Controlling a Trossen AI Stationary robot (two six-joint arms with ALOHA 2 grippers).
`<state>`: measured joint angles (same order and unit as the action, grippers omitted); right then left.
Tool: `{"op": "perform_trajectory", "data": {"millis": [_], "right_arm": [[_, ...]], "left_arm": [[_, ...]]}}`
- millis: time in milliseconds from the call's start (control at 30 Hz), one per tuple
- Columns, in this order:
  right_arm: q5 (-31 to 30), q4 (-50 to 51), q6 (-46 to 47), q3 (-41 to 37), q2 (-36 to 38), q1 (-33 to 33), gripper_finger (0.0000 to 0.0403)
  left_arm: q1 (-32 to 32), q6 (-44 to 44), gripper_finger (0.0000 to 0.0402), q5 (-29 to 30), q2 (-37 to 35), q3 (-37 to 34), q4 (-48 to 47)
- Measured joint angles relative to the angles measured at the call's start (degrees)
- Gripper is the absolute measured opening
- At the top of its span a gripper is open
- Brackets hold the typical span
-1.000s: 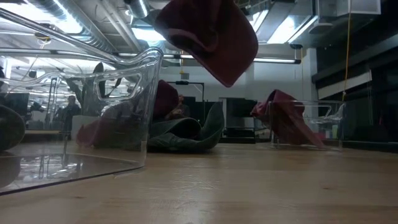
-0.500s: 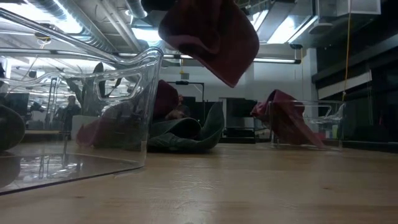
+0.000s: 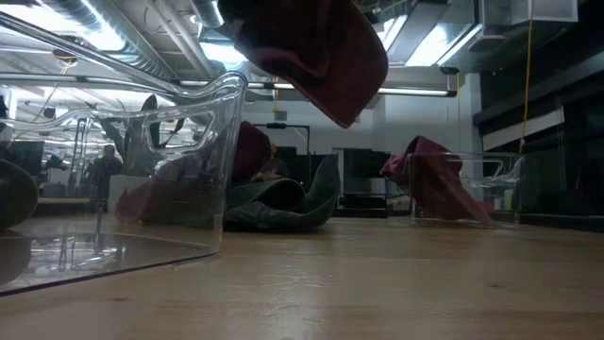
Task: Pick & Place hat
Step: Put the bottom red cap into the top transparent bin
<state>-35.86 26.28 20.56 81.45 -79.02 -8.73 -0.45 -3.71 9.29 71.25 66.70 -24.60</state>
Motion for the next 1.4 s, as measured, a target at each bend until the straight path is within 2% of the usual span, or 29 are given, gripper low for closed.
{"op": "perform_trajectory", "data": {"millis": [100, 267, 400, 600, 633, 833, 1033, 1200, 1400], "right_arm": [[0.0, -0.31, 0.0, 0.0, -0.01, 0.0, 0.0016], [1.63, -0.31, 0.09, 0.0, -0.02, 0.0, 0.0016], [4.09, -0.31, 0.5, 0.0, -0.02, 0.0, 0.0016], [10.05, -0.31, 0.55, 0.0, -0.02, 0.0, 0.0016], [11.47, -0.33, 0.55, -0.01, -0.02, 0.0, 0.0016], [19.0, -0.33, 2.43, -0.02, -0.07, 0.02, 0.0018], [20.76, -0.33, 4.8, -0.02, -0.07, 0.0, 0.0042], [25.31, 0.3, 9.12, -0.02, -0.05, -0.03, 0.0081], [30.91, 2.27, 13.92, -0.02, -0.04, -0.02, 0.0155]], "left_arm": [[-0.03, 0.09, 0.0223, 0.88, 0.29, 0.0, 0.77], [0.0, -0.06, 0.0198, 6.78, 0.81, 0.0, 0.75], [0.0, -0.08, 0.014, 10.16, 0.8, 0.0, 0.79], [0.0, -0.08, 0.0024, 14.92, 0.78, 0.0, 0.81], [0.0, -0.08, 0.0018, 15.92, 0.78, 0.0, 0.81], [-0.02, -1.98, 0.0018, 21.19, 0.78, 0.0, 1.71], [-0.67, -13.03, 0.0018, 25.08, 0.78, -0.02, 9.07], [-1.88, -23.97, 0.0018, 27.46, 0.78, -0.04, 14.15], [-3.88, -39.17, 0.0018, 28.33, 0.78, -0.04, 16.23]]}}
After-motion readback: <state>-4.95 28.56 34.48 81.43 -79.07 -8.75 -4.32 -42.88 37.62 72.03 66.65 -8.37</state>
